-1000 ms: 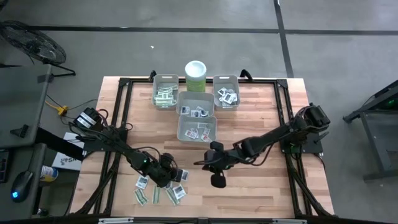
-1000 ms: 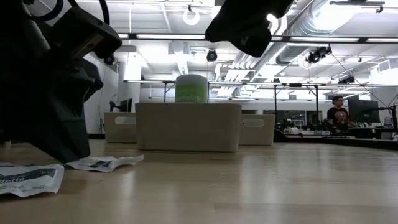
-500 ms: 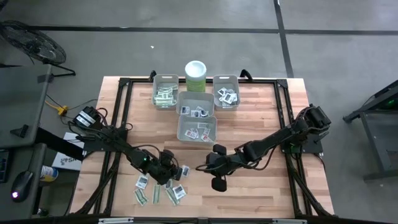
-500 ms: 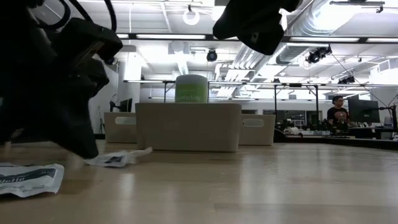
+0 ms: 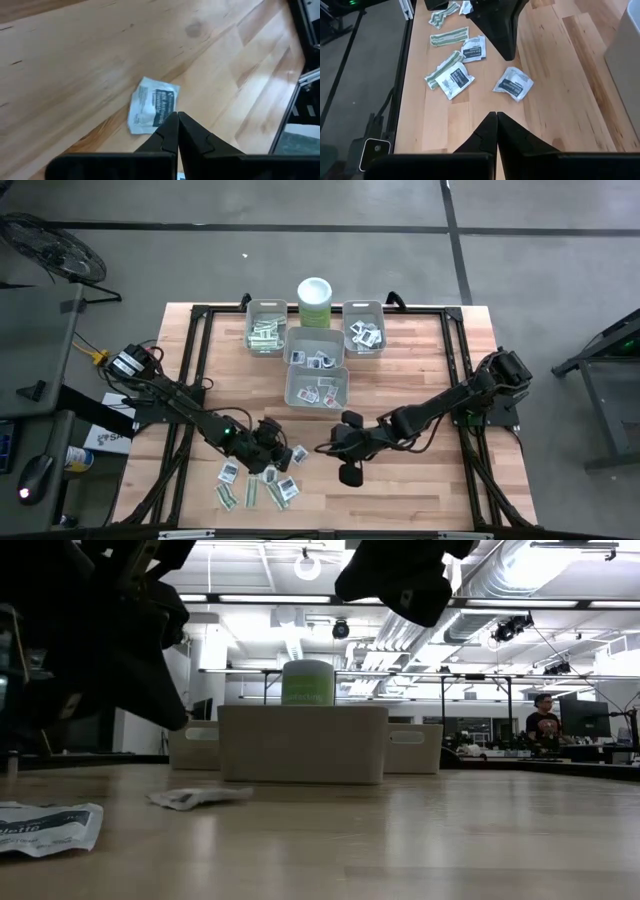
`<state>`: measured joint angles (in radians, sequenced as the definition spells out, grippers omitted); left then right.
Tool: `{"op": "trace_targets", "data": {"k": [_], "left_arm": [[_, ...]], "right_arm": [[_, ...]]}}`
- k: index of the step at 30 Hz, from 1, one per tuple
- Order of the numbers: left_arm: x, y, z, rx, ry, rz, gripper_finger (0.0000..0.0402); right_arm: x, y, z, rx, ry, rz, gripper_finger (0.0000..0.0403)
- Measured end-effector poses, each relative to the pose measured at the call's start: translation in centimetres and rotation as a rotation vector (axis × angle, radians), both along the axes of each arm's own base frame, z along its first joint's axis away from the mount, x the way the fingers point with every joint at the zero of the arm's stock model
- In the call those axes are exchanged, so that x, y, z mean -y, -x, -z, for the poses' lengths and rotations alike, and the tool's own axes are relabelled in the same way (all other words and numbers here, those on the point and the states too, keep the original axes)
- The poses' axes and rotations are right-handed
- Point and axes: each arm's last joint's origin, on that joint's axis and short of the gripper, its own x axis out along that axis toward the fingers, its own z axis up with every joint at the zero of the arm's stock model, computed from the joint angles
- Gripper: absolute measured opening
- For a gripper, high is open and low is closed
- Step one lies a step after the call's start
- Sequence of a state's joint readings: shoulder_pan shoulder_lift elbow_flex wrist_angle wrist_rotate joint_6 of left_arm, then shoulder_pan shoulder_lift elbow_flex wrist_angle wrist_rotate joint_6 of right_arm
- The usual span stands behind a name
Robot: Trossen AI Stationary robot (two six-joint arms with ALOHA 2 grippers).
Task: Pick & Place First Aid Supplies
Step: Put the towelette pack into the right bin
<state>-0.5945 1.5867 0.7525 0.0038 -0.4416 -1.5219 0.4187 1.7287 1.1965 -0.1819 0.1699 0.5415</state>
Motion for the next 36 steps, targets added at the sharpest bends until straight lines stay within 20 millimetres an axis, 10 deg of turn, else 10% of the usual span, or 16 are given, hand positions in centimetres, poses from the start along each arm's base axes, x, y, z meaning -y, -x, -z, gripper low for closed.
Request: {"op": "trace_targets", "data": {"k": [16,36], "left_arm": [[-0.5,-0.3,0.3,-0.025,-0.042,0.035,0.0022],[-1.1,0.6,1.2,-0.216,-0.012,0.106,0.0037]], "right_arm": [[-0.3,-0.9,0.1,0.076,-0.009,-0.016,0.0],[-1.5,-5.4,9.5,0.166,-0.092,0.21,0.0]]}}
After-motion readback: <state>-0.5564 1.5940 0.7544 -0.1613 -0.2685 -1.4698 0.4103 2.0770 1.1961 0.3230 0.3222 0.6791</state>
